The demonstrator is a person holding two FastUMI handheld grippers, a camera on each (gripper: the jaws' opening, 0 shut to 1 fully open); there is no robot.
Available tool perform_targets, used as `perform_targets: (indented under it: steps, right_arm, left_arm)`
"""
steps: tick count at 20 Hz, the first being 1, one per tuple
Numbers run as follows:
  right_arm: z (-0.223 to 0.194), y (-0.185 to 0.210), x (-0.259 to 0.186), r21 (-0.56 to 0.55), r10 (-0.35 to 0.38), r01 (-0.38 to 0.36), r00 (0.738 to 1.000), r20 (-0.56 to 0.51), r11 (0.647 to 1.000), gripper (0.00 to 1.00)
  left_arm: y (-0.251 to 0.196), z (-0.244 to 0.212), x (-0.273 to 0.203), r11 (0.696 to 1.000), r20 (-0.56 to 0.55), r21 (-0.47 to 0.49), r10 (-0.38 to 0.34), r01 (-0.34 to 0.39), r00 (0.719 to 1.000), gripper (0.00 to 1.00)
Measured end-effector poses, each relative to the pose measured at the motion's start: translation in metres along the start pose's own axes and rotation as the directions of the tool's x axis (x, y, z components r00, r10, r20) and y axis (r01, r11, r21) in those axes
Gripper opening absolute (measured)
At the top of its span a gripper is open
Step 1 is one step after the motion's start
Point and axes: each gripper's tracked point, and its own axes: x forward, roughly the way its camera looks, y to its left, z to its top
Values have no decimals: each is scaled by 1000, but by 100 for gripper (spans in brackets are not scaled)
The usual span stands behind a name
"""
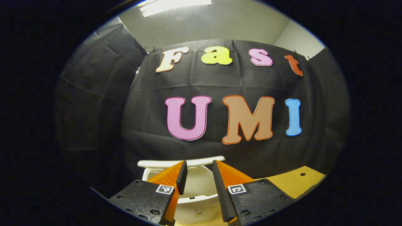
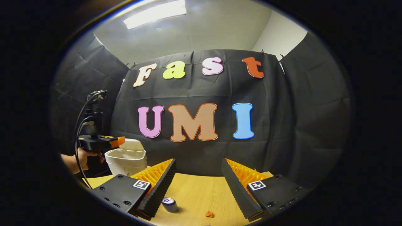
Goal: Press the lid of the desktop garbage bin to open it, pick up the crumpled paper on the desktop and throw it into the bin, then pick up the pop can on the desktop and drop it into the bin, and finally close the garbage bin lid.
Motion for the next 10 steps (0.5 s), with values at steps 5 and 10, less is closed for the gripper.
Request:
perform_targets:
  steps: [5, 10]
  right_arm:
    - [-8, -3, 9, 41, 4, -3, 999, -32, 999, 100]
    - [-37, -13, 27, 76, -8, 16, 995, -98, 997, 97]
  left_arm:
    - [-14, 27, -45, 999, 61, -3, -32, 32, 998, 88]
    - [-29, 33, -87, 998, 76, -8, -59, 59, 995, 92]
